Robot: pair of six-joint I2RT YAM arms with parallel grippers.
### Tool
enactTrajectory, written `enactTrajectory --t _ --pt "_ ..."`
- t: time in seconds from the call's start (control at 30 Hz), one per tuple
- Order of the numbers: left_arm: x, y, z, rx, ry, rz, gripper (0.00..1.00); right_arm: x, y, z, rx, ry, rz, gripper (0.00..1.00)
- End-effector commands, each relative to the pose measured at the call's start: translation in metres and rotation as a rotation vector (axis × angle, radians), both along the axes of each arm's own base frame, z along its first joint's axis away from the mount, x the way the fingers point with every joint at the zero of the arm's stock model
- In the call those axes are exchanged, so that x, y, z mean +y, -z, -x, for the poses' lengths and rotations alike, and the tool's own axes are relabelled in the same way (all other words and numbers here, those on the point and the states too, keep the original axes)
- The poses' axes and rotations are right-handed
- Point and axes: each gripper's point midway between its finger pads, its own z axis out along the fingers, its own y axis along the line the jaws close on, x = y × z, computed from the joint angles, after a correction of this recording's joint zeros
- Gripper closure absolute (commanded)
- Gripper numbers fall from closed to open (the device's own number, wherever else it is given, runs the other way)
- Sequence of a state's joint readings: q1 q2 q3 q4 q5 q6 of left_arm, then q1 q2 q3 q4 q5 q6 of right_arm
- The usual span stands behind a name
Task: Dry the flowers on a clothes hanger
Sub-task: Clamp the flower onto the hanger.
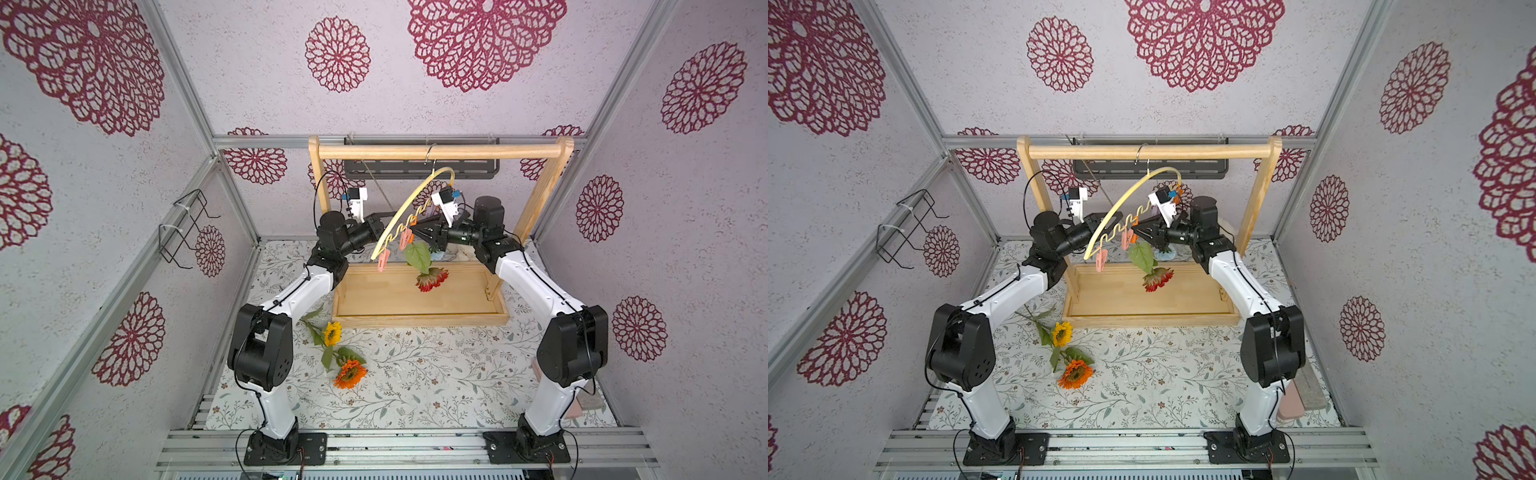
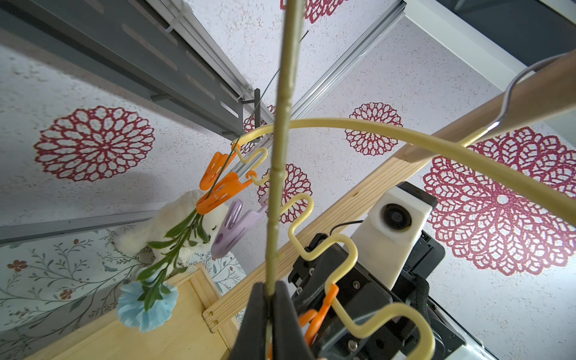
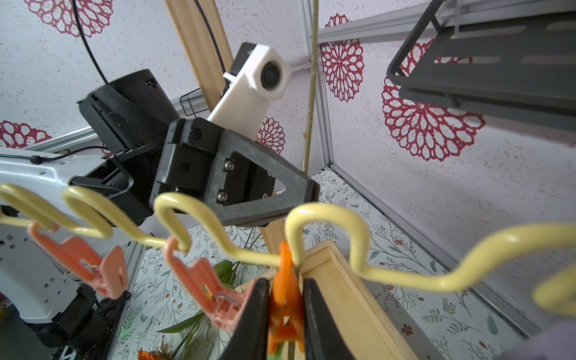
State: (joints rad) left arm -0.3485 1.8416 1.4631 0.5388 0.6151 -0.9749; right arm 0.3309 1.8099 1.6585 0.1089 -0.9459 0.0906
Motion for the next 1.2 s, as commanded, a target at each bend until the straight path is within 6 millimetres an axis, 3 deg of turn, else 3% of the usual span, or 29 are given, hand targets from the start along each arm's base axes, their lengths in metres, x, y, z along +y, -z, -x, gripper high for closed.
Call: enactTrajectory --t 0.0,0.1,0.47,0.53,0.73,1.17 --pt "-0.0039 -0.0058 0.0009 -0.029 0.008 0.026 1.00 -0.0046 -0.0303 0.0147 -0.063 -0.005 -0.030 0.76" --pt "-0.0044 -0.0058 0.0013 -0.028 0.010 0.027 1.00 -0.0052 -0.0313 0.0140 -0.066 0.004 -0.030 0.68" --pt "-0.0040 -0.0071 0.0005 -0.028 0.010 0.035 1.00 -0.0063 -0.0321 0.0137 -0.073 0.011 -0.029 0.67" --pt "-0.0046 -0.0072 0.0008 -0.026 0.013 0.039 1.00 -0.0069 -0.0313 0.0134 -0.071 0.013 -0.029 0.67" --pt "-0.0050 -0.0077 0.0006 -0.022 0.017 0.054 1.00 -0.0053 -0.0340 0.0139 -0.079 0.001 -0.043 0.85" --pt "-0.0068 -0.0023 0.0012 0.007 0.034 0.082 1.00 -0.0060 -0.0393 0.0094 -0.109 0.025 -0.061 0.85"
